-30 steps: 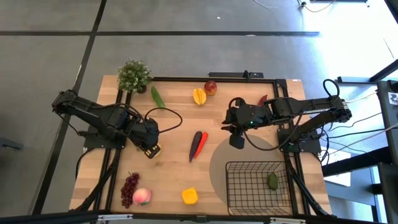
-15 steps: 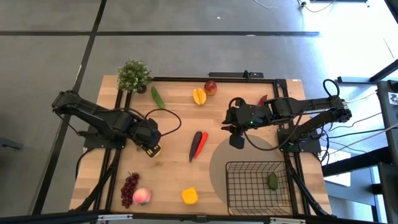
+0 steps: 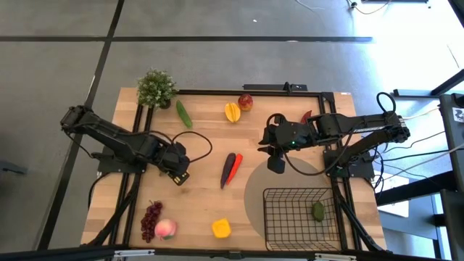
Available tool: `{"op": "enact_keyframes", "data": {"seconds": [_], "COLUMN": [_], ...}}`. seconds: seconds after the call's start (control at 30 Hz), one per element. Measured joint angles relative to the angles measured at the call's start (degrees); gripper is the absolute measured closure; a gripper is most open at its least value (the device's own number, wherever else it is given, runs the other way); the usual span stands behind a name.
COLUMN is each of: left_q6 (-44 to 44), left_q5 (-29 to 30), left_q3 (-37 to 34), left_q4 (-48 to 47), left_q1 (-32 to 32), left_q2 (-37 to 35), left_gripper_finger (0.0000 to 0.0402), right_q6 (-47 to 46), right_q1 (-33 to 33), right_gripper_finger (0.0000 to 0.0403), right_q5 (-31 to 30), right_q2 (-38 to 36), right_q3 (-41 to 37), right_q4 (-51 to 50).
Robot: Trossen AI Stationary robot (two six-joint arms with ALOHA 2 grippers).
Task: Build produce basket
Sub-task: Put the yellow pear into the wire basket
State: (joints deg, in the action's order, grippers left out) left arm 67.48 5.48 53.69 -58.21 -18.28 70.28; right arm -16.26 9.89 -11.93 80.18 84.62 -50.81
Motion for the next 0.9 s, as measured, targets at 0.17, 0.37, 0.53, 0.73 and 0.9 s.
{"op": "enact_keyframes", "data": {"seconds": [0.17,0.37,0.53,0.73,0.9], "left_q6": [0.0,-0.1,-0.1,-0.8,3.1], "left_q5": [2.2,2.5,3.1,5.2,2.5], "left_q3": [-0.5,-0.6,0.9,2.5,2.5], "left_q4": [0.5,1.7,0.3,-2.2,-2.1], "left_q1": [0.0,0.0,-0.3,-0.9,-0.9], "left_q2": [0.0,0.0,0.0,0.0,0.0], "left_gripper_finger": [0.0279,0.0279,0.0278,0.0278,0.0278], "right_q6": [0.0,0.0,0.0,0.0,0.0], "right_q1": [0.0,0.0,0.0,0.0,0.0], "right_gripper_finger": [0.0313,0.0313,0.0313,0.0313,0.0313], "right_q5": [0.0,0.0,0.0,0.0,0.0], "right_q2": [0.0,0.0,0.0,0.0,0.0], "right_q3": [0.0,0.0,0.0,0.0,0.0], "right_q4": [0.0,0.0,0.0,0.0,0.0]}}
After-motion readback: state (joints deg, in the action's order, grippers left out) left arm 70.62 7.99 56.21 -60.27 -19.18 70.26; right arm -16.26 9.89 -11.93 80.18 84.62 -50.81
